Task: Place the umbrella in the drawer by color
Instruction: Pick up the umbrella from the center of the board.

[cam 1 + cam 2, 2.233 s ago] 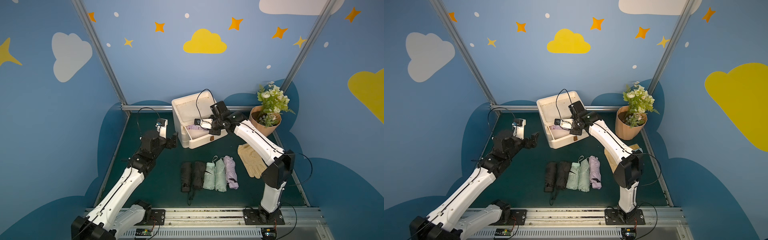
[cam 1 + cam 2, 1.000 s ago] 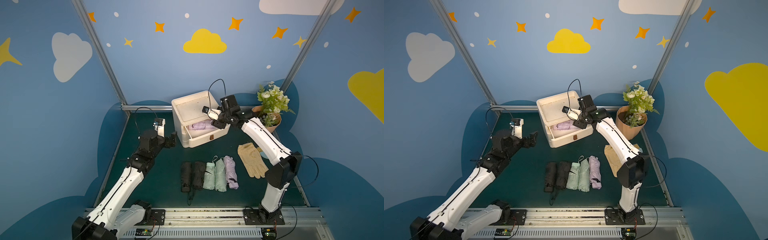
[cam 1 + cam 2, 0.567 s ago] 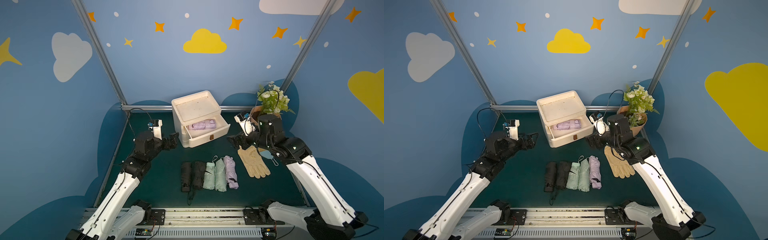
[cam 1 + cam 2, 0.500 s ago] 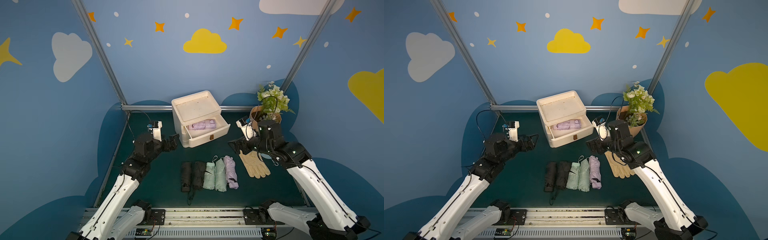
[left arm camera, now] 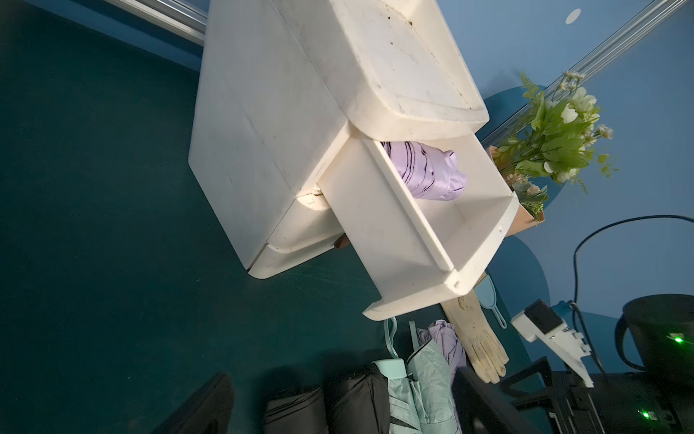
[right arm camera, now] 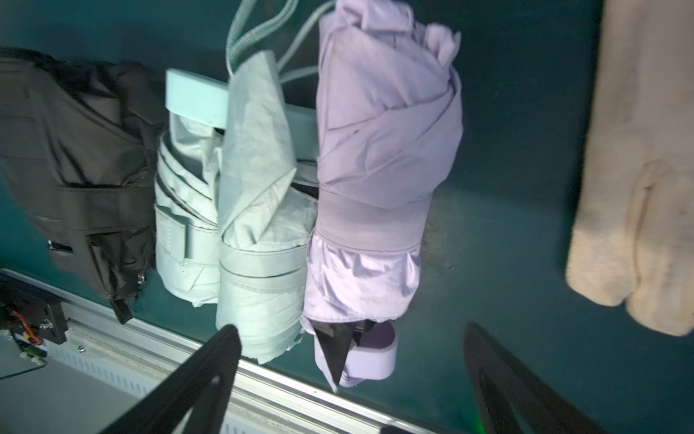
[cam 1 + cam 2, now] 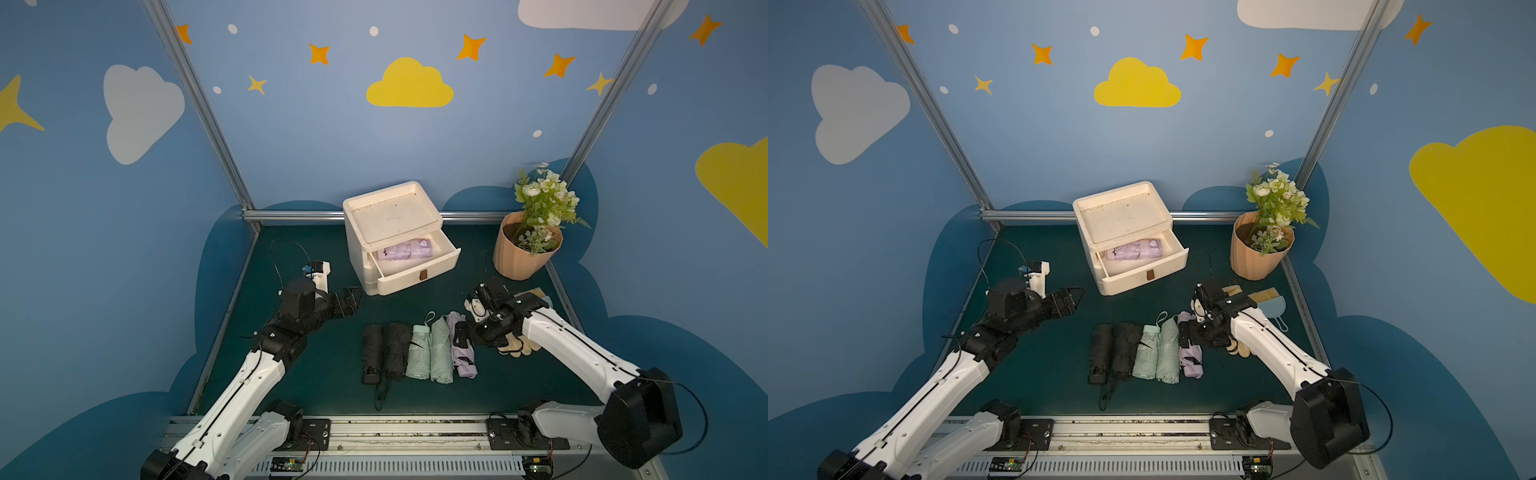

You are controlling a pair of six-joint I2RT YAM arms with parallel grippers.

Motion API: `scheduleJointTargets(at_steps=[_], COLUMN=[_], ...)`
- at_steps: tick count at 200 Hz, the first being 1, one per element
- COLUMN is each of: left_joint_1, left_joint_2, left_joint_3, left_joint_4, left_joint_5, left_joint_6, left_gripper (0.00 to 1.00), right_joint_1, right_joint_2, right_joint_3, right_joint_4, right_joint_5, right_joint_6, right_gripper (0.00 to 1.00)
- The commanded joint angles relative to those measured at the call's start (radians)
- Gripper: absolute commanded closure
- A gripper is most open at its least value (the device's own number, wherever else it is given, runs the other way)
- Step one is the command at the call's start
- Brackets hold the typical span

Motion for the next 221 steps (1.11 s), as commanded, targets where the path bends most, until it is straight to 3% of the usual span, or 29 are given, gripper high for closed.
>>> scheduleJointTargets(at_steps=[1,23,81,117,170,198,221], left_joint_1=[0.001,0.001,0.001,0.0,0.0,-0.002,-0.017], left_joint_2=[0.009,0.006,-0.017,-0.017,-0.01,-0.002,0.023], left_joint_3=[0.03,0.027,0.025,0.031,0.037,0.036,0.044], left_joint_4=[0.01,0.01,0.001,0.002,0.033,0.083,0.16], left_joint_5=[0.006,0.002,-0.025,-0.018,0.021,0.063,0.15], left_joint_6=[0.009,0.013,0.031,0.034,0.034,-0.001,-0.07], left_gripper=[0.07,0.07,0.07,0.07,0.07,0.07,0.07], right_joint_1=[-0.018,-0.019,-0.024,-0.024,-0.044,-0.063,-0.063], right_joint_2=[0.085,0.17,0.26,0.308,0.123,-0.009,-0.142], right_joint_3=[0.013,0.013,0.0,0.0,-0.023,-0.011,0.011], right_joint_4=[0.022,0.054,0.123,0.134,0.122,0.104,0.137], right_joint_5=[-0.083,-0.101,-0.024,0.007,0.028,0.012,-0.075], right_joint_6=[-0.008,-0.012,-0.007,-0.01,-0.034,-0.079,-0.108], right_gripper=[0.1,0.17,0.23,0.36,0.62,0.62,0.62])
